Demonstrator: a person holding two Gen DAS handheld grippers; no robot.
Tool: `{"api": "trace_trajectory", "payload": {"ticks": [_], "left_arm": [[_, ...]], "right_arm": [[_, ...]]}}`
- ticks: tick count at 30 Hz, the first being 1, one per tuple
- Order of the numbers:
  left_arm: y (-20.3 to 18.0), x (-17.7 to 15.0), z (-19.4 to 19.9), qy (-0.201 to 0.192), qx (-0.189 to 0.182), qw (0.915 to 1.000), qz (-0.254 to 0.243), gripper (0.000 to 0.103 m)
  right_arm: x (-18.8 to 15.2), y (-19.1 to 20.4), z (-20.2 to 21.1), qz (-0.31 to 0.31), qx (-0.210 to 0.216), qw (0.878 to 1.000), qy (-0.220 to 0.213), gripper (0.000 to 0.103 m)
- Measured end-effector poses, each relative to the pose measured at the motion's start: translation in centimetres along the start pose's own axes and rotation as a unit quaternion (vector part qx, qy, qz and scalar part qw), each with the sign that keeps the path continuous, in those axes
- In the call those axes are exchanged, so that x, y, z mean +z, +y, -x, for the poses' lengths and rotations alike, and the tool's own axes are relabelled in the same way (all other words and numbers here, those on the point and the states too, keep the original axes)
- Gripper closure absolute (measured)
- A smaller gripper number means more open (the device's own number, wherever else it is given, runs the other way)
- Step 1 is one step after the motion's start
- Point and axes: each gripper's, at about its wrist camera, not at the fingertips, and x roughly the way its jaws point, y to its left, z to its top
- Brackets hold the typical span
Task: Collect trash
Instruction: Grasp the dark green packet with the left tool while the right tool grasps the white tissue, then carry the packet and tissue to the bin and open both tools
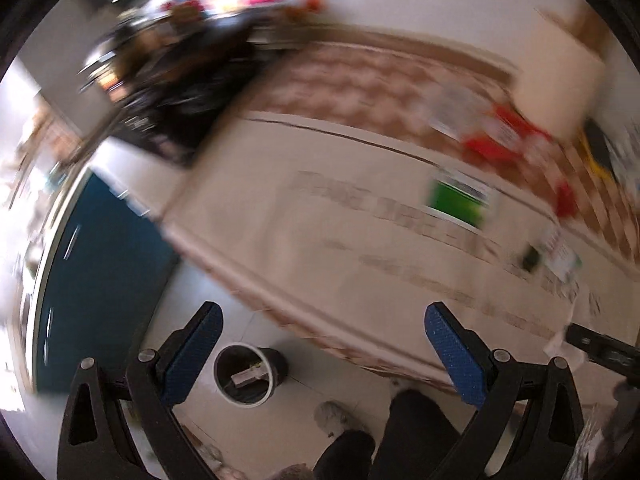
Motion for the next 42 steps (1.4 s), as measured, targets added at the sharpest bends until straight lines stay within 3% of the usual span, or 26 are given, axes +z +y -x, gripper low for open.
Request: {"api": "trace_trajectory", "payload": {"ticks": [4, 5, 7, 8, 10, 13, 16, 19, 21, 26, 32, 36, 42], "left_arm": [[-6.0, 1.6, -1.9, 0.029, -0.020, 0.9973, -0.065, 0.000], [-7.1, 1.9, -2.4, 0.036, -0.026, 0.9964, -0.072, 0.000], [-9.7, 2.8, -3.5, 0.054, -0.041, 0.9935, -0.091, 0.000], [-10.6, 3.0, -4.0, 0.060, -0.048, 0.9921, -0.099, 0.001], [-12.7, 3.6, -4.9, 0.068, -0.070, 0.9883, -0.117, 0.001], [-15.7, 4.2, -6.1, 0.072, -0.096, 0.9816, -0.149, 0.010], [-18.1, 4.6, -7.3, 0.084, -0.112, 0.9755, -0.169, 0.029], [-19.9, 4.8, -8.3, 0.093, -0.118, 0.9705, -0.189, 0.054], [-20.8, 4.8, -8.9, 0.099, -0.121, 0.9676, -0.198, 0.078], [-20.7, 5.0, -8.0, 0.079, -0.124, 0.9696, -0.196, 0.084], [-16.5, 5.2, -4.6, 0.031, -0.107, 0.9814, -0.156, 0.084], [-11.5, 5.2, -1.9, 0.000, -0.099, 0.9894, -0.106, 0.084], [-1.0, 3.6, -1.6, -0.013, -0.074, 0.9971, -0.011, 0.084]], "right_arm": [[0.2, -3.3, -3.7, -0.022, -0.010, 1.000, 0.017, 0.021], [0.2, -3.5, -4.2, -0.020, -0.010, 1.000, 0.018, 0.022], [0.4, -3.0, -3.8, 0.014, -0.020, 1.000, -0.017, 0.046], [0.6, -2.9, -3.7, 0.022, -0.027, 0.999, -0.025, 0.052], [1.1, -3.7, -3.3, 0.020, -0.016, 0.999, -0.035, 0.081], [2.0, -6.5, -2.4, -0.016, 0.004, 0.999, -0.037, 0.083], [2.9, -10.0, -1.8, -0.045, 0.003, 0.998, -0.045, 0.083], [3.6, -13.3, -1.8, -0.070, -0.001, 0.997, -0.046, 0.083], [3.7, -14.3, -1.6, -0.080, -0.004, 0.996, -0.046, 0.083], [4.1, -15.2, -1.3, -0.089, -0.006, 0.995, -0.043, 0.083], [4.4, -12.4, -0.5, -0.066, 0.001, 0.997, -0.046, 0.084], [4.5, -8.9, 0.7, -0.030, 0.010, 0.998, -0.055, 0.084], [4.3, 0.4, 1.8, 0.060, 0.047, 0.995, -0.064, 0.085]]}}
